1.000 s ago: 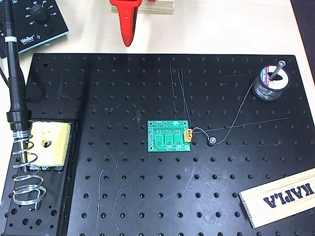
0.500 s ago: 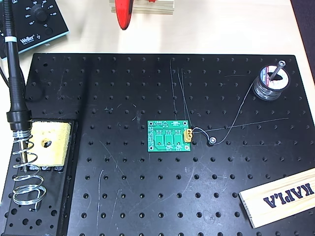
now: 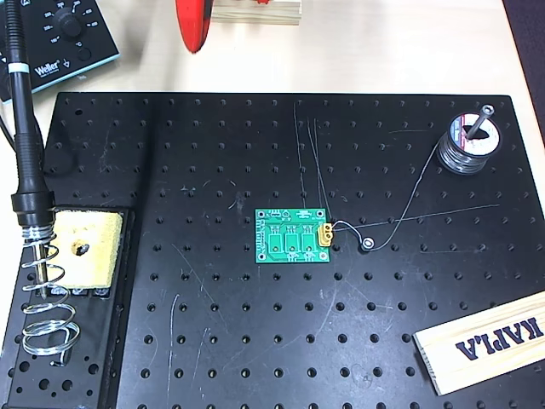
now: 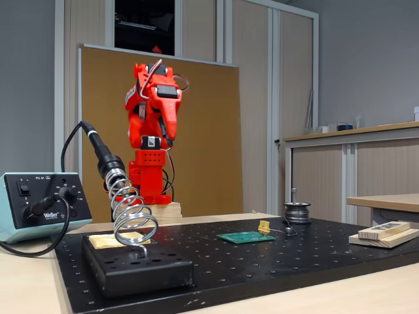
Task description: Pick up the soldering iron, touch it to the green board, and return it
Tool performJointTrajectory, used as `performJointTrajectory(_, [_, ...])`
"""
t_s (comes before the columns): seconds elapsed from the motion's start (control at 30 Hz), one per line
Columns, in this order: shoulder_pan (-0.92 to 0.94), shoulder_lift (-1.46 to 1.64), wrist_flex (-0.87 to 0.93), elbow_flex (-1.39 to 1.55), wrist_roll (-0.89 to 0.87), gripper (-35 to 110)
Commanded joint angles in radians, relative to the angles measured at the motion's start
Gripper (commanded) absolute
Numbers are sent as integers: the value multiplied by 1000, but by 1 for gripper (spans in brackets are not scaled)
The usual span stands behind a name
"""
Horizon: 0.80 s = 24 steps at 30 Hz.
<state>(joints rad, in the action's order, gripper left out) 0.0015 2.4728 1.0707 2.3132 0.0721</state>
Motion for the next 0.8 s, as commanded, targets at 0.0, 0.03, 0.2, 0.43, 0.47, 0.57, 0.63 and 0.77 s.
performJointTrajectory(0.0, [52, -103, -109, -84, -23, 5])
performJointTrajectory(0.03, [67, -144, -149, -94, -26, 6])
performJointTrajectory(0.2, [109, -305, -382, -101, 77, 18])
performJointTrajectory(0.43, [167, -443, -551, -130, 249, 22])
performJointTrajectory(0.47, [178, -456, -557, -135, 261, 22])
performJointTrajectory(0.57, [210, -480, -560, -150, 302, 21])
performJointTrajectory(0.63, [229, -491, -558, -155, 331, 21])
performJointTrajectory(0.77, [262, -506, -569, -150, 393, 21])
